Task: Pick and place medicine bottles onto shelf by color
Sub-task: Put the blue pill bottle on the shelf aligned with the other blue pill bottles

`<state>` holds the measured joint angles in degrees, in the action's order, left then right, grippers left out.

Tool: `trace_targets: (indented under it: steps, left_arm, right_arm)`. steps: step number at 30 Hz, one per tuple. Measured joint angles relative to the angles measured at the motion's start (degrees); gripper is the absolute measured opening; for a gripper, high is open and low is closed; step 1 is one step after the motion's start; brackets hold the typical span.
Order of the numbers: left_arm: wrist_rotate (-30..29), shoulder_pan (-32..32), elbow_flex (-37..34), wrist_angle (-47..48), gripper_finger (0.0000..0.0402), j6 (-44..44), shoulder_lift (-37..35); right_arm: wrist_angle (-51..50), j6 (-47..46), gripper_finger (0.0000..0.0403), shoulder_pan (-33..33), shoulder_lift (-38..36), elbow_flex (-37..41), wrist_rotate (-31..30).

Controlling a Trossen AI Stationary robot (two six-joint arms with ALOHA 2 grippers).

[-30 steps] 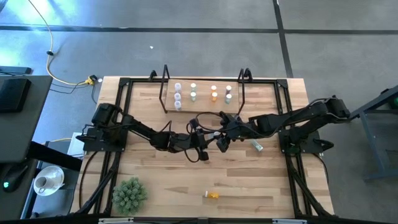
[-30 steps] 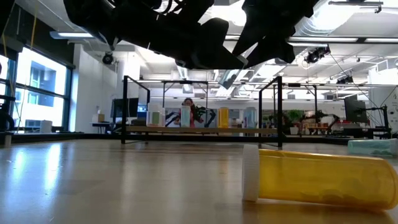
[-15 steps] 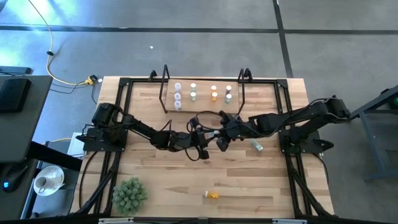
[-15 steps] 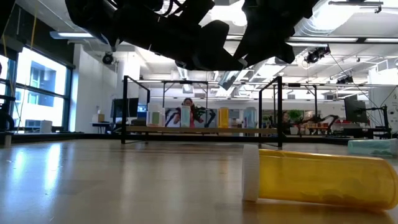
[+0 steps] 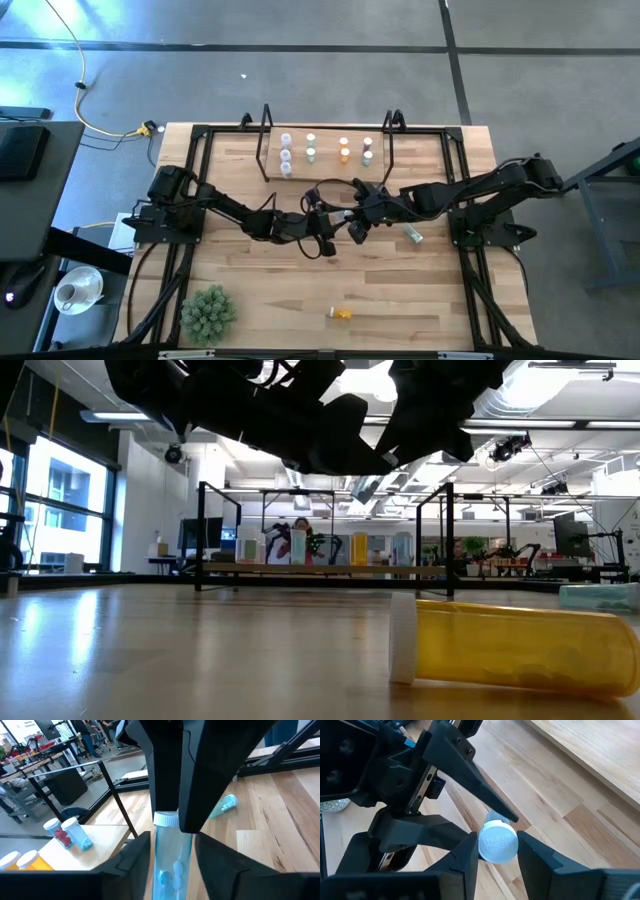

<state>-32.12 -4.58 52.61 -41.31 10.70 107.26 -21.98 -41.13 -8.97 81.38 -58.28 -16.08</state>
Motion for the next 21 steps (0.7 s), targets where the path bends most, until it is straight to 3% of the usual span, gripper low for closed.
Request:
trace_targets:
  steps: [10, 21]
  left_arm:
    - [-4.5, -1.4, 0.0, 5.0, 0.0236, -0.2, -2.1]
    - [-2.5, -1.8, 0.1, 23.7, 0.0243, -8.7, -14.2]
  right_arm:
    - [-3.4, 0.2, 0.0107, 0.0, -0.1, -0.1, -0.1]
    - [-20.4, 6.2, 0.0107, 1.4, -0.1, -11.7, -3.8]
